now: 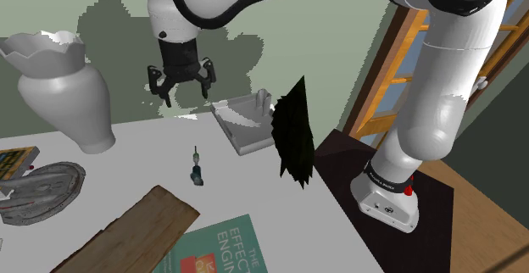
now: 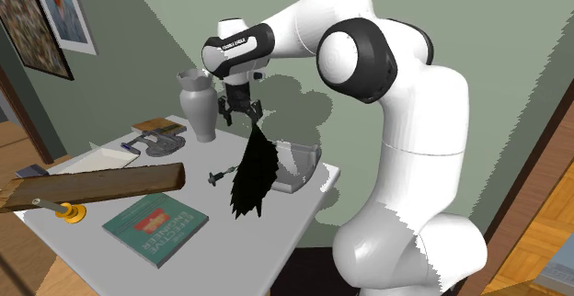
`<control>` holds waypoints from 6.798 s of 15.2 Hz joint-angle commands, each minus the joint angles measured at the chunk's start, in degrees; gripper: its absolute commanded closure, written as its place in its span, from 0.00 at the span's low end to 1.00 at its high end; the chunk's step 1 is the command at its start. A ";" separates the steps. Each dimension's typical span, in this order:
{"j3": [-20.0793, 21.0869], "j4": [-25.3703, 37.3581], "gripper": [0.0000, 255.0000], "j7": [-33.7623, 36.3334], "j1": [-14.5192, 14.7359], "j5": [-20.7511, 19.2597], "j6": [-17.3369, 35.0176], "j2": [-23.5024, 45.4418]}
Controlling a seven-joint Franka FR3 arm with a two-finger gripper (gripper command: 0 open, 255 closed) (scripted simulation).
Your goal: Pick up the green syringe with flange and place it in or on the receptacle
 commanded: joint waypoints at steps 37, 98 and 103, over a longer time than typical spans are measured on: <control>-1.44 -11.69 0.00 31.70 7.50 -1.93 15.16 7.03; -5.50 -14.37 1.00 12.23 -2.31 11.53 -4.48 -18.34; -9.96 -20.35 1.00 4.35 -4.95 12.94 -4.43 -24.27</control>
